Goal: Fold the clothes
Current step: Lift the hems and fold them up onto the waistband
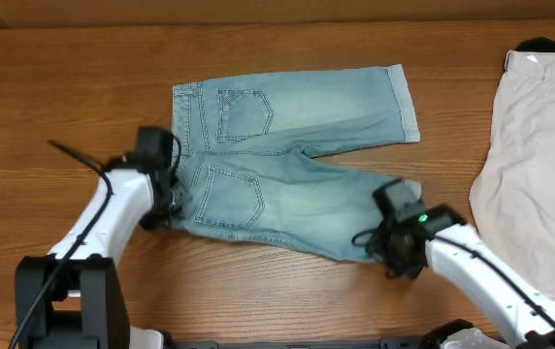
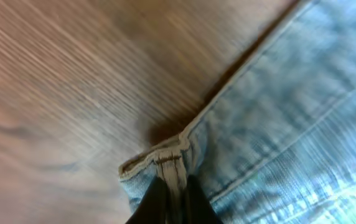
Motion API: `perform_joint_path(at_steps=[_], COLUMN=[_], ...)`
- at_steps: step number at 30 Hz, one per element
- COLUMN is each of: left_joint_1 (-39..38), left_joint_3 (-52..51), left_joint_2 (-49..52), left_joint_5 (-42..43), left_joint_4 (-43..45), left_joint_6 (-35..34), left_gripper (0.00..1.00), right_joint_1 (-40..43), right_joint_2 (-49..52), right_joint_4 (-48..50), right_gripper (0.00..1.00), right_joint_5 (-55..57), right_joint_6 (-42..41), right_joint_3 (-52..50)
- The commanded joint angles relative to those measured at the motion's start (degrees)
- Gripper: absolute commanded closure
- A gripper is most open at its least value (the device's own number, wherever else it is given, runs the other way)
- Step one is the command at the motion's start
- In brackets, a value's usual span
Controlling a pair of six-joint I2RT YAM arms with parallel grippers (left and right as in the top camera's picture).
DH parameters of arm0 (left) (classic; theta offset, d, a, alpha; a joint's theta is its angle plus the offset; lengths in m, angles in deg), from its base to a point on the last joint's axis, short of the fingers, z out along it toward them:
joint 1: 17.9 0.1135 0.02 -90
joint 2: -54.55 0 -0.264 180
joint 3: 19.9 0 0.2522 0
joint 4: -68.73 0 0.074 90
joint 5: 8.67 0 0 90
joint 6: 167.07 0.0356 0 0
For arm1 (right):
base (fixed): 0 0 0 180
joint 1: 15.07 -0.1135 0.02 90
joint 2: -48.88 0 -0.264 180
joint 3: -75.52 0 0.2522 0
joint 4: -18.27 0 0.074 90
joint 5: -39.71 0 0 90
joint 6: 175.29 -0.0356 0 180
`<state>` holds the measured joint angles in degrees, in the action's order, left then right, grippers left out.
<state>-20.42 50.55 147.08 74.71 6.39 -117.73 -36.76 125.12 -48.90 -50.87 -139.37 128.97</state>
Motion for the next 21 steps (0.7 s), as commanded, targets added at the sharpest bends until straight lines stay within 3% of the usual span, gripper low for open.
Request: perform_joint_path(at_steps=[1, 11, 21], left_joint_1=[-0.4, -0.5, -0.5], left_joint_3=[13.8, 41.6, 43.8], left_joint_2=[-1.1, -1.3, -4.8], left_joint_5=[-1.3, -7.3, -6.7], left_joint_4=[-8.2, -33.5, -45.9], left_joint_6=[9.6, 11.1, 7.5], left_gripper=[0.96, 0.96, 0.96], right_joint_1=[4.5, 14.6, 14.8], right_joint_2=[-0.9, -1.0, -7.9], right_joint_4=[-3.0, -19.6, -26.6], right_gripper=[0.96, 0.96, 0.96], right_joint_5=[2.2, 2.2, 1.8], right_joint_6=[7.9, 22.3, 26.9], right_joint_3=[10.8, 37.8, 42.8])
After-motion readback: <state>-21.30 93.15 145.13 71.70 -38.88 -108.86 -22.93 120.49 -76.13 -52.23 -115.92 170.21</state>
